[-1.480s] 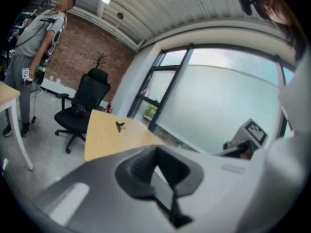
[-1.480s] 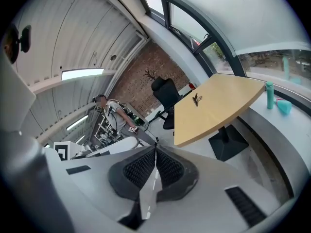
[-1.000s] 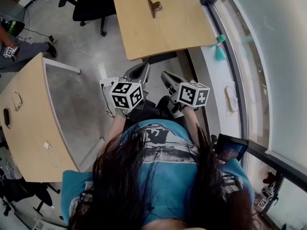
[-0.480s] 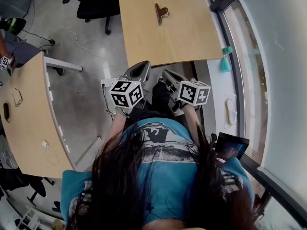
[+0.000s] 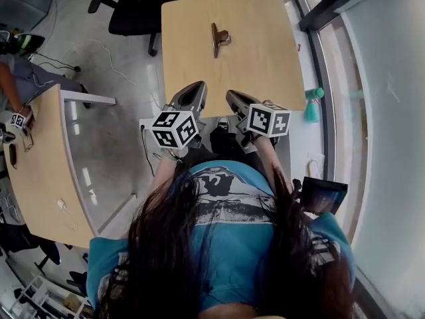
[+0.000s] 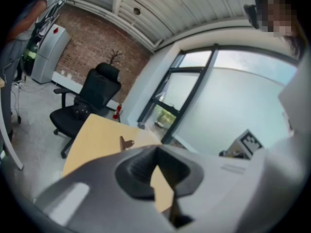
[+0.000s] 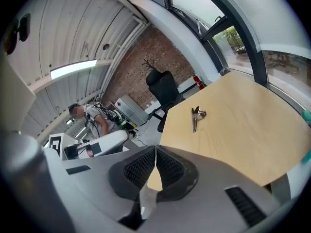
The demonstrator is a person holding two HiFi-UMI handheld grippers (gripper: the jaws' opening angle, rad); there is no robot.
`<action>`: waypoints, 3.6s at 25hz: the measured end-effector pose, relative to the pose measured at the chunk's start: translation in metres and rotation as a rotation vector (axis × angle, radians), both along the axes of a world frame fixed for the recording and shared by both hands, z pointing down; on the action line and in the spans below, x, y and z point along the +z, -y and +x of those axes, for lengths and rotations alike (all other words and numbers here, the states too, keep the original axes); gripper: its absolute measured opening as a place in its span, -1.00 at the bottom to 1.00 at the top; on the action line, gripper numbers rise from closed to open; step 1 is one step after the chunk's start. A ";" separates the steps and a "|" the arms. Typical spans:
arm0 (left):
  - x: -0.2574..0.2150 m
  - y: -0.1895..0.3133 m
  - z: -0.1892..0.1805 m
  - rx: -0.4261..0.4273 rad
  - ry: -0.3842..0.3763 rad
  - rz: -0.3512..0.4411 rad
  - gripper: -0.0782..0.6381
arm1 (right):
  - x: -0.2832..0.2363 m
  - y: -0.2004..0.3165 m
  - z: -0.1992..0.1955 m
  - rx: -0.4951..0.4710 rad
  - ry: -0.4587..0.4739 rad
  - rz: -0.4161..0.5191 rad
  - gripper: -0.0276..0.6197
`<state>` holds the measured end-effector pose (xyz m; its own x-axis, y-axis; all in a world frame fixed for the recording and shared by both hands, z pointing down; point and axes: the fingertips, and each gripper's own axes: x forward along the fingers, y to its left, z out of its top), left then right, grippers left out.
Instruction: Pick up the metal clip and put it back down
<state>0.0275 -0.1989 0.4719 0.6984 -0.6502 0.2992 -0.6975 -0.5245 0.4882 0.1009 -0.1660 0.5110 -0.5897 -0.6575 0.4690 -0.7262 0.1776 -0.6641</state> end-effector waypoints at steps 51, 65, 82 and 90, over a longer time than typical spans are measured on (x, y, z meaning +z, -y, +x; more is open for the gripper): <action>0.050 0.134 -0.012 -0.037 0.174 -0.080 -0.78 | 0.193 0.289 0.056 0.032 -0.126 -0.304 -0.46; 0.055 0.135 -0.015 -0.004 0.205 -0.090 -0.78 | 0.174 0.279 0.044 0.138 0.074 -0.372 -0.63; 0.056 0.146 -0.002 0.062 0.200 -0.060 -0.77 | 0.035 0.212 0.055 0.263 0.313 -0.120 -0.63; 0.052 0.140 0.003 0.085 0.184 -0.046 -0.78 | 0.016 0.181 0.068 0.325 0.336 -0.086 -0.63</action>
<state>0.0304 -0.3388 0.5244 0.6811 -0.5739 0.4547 -0.7312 -0.5656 0.3814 0.1685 -0.3467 0.5268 -0.4885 -0.8002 0.3480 -0.4772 -0.0889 -0.8743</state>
